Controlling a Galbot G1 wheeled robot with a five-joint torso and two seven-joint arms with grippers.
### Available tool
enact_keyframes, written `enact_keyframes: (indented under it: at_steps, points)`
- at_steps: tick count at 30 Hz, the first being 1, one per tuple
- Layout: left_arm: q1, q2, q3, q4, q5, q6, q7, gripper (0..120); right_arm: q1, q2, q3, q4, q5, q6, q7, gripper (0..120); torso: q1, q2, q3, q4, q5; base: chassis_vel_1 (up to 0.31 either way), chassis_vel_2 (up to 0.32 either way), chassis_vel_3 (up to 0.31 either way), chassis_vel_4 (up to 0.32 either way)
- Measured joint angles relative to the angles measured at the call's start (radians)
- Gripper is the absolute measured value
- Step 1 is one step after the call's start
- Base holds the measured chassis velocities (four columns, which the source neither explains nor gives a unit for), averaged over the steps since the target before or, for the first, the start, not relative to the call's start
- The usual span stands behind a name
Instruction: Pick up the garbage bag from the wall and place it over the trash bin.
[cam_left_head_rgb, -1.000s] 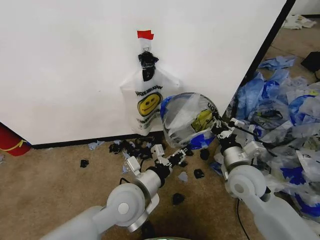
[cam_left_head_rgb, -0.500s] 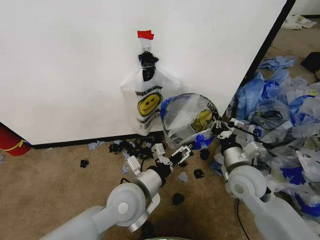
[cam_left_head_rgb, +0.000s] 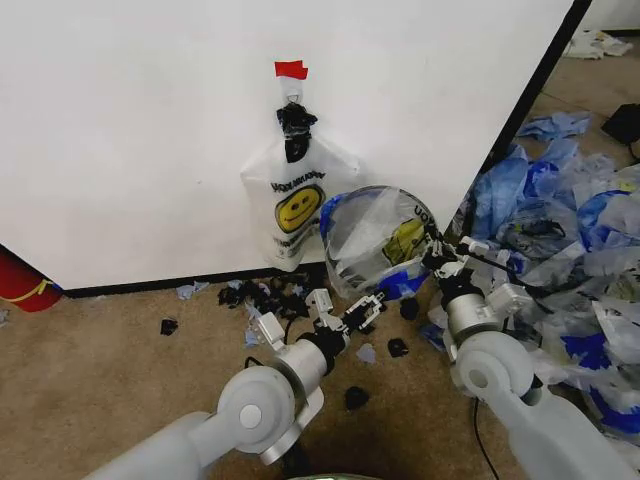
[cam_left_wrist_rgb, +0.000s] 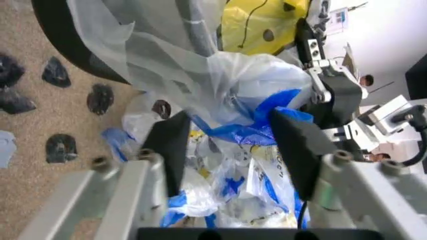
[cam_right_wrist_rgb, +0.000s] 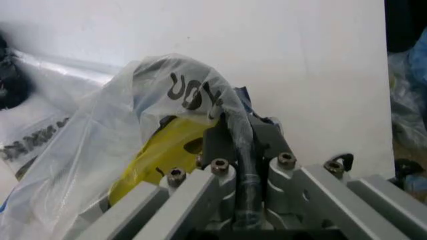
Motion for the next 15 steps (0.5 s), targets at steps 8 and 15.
enact_keyframes:
  at_steps: [8, 15]
  points:
    - [-0.002, -0.004, 0.002, 0.002, 0.0, 0.001, 0.0, 15, 0.011, 0.001, -0.006, -0.012, 0.0, 0.0, 0.0, 0, 0.0, 0.0, 0.0, 0.0, 0.0, 0.0, 0.0, 0.0, 0.0]
    - [-0.005, -0.005, 0.006, 0.003, 0.0, 0.002, -0.003, 0, 0.025, 0.008, -0.02, -0.025, 0.0, 0.0, 0.001, 0, 0.0, 0.0, 0.0, 0.0, 0.0, 0.0, 0.0, 0.0, 0.0]
